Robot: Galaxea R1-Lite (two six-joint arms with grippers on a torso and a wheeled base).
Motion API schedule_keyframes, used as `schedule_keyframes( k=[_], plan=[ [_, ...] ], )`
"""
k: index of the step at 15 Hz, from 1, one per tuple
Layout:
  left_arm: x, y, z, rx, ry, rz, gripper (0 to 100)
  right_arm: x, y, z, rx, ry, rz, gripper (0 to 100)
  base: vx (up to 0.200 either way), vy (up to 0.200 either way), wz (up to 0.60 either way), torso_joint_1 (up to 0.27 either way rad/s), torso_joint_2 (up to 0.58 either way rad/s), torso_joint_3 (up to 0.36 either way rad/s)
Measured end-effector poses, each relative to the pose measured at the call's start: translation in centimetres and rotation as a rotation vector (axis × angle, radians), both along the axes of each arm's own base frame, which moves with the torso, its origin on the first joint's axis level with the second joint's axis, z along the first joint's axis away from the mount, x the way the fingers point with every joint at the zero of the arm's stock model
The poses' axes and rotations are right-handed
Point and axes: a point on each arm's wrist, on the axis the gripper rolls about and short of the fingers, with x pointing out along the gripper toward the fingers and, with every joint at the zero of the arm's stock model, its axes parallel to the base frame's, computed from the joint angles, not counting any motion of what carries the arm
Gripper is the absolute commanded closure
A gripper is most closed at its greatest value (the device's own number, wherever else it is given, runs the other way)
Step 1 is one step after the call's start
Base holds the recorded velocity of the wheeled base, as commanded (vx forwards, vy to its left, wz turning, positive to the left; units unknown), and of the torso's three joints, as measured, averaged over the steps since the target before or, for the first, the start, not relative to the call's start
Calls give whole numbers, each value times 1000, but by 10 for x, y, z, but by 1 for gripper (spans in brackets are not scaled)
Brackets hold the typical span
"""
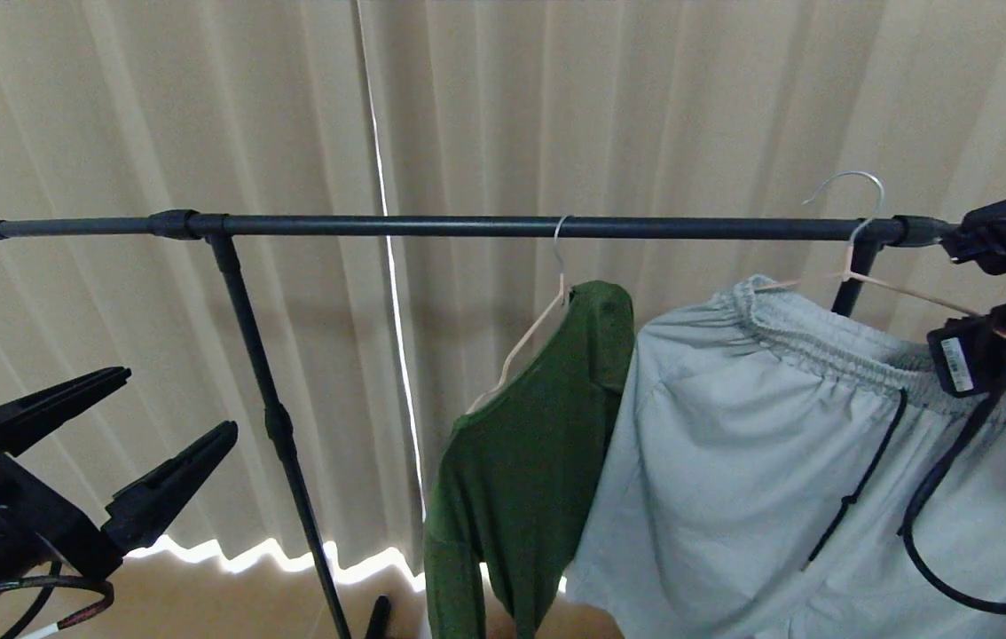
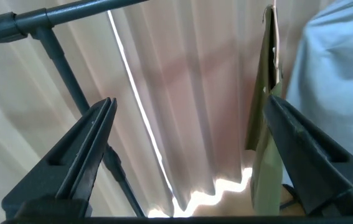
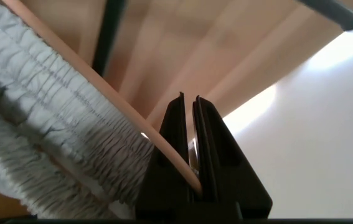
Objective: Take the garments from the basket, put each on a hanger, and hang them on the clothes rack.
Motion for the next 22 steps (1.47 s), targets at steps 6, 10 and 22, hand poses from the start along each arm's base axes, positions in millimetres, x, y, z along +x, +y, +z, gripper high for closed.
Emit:
schedule_keyframes(
  k=[6,10,22],
  plan=[
    [-1,0,0,-1,-2,0,0,48,6,-18,26,54,-24,100,0,0,0,0,0,0],
    [-1,0,0,-1,-2,0,0,53,8,-25,23,79,-22,100,0,0,0,0,0,0],
    [-4,1,1,-3,-13,-1,0,50,19,-28,29,86,24,0,0,0,0,0,0,0]
  ],
)
